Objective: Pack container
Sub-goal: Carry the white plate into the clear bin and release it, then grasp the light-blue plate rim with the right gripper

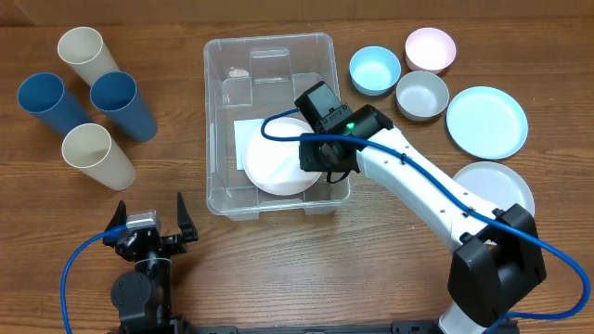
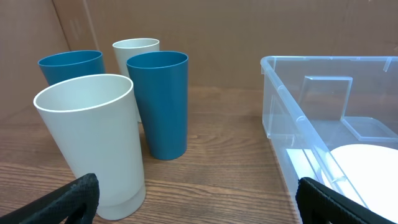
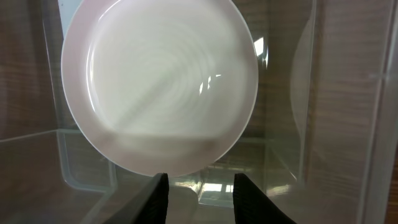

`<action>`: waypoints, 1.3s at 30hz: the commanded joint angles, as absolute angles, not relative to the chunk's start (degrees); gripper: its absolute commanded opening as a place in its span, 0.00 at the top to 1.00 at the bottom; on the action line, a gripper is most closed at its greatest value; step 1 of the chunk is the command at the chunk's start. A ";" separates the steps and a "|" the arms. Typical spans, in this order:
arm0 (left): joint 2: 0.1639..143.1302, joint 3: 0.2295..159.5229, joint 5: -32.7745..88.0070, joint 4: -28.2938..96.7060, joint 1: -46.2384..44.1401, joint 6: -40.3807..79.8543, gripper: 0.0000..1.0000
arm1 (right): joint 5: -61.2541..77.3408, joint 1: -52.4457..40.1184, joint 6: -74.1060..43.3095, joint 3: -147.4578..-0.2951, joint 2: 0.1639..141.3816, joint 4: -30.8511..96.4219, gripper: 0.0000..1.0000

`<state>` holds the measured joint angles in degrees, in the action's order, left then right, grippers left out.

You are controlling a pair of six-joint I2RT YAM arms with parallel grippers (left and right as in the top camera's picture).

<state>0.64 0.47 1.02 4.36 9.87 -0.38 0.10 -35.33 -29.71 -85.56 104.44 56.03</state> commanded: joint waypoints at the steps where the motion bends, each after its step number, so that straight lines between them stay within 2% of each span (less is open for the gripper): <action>1: 0.23 0.30 1.06 4.47 10.26 -1.15 0.00 | 1.72 -35.53 -26.83 -91.55 104.68 58.00 0.64; 6: 0.23 0.30 1.06 4.47 10.26 -1.15 0.00 | -2.24 -33.15 -25.45 -111.24 104.49 70.50 0.60; 8: 0.23 0.30 1.06 4.47 10.26 -1.15 0.00 | -4.16 -28.80 -25.52 -117.91 104.49 76.90 0.57; 10: 0.23 0.30 1.06 4.47 10.26 -1.15 0.00 | -4.40 -19.81 -27.27 -121.54 104.47 82.72 0.56; 15: 0.23 0.30 1.06 4.47 10.26 -1.15 0.00 | -1.89 7.05 -26.65 -117.27 104.71 85.10 0.54; 18: 0.23 0.30 1.06 4.47 10.26 -1.15 0.00 | -0.95 17.47 -23.77 -106.98 104.71 79.02 0.53; 20: 0.23 0.30 1.06 4.47 10.26 -1.15 0.00 | 1.45 21.21 -20.73 -98.87 104.73 72.38 0.48; 26: 0.23 0.30 1.06 4.47 10.26 -1.15 0.00 | 1.61 27.07 -18.39 -81.03 105.84 53.52 0.47; 31: 0.23 0.30 1.06 4.45 10.26 -1.15 0.00 | 1.41 27.44 -18.20 -80.55 111.00 48.01 0.49; 36: 0.23 0.30 1.06 4.47 10.26 -1.15 0.00 | 1.15 27.46 -18.22 -80.55 117.80 47.22 0.57; 39: 0.23 0.30 1.06 4.47 10.26 -1.15 0.00 | 0.69 27.46 -19.31 -80.55 119.04 47.16 0.72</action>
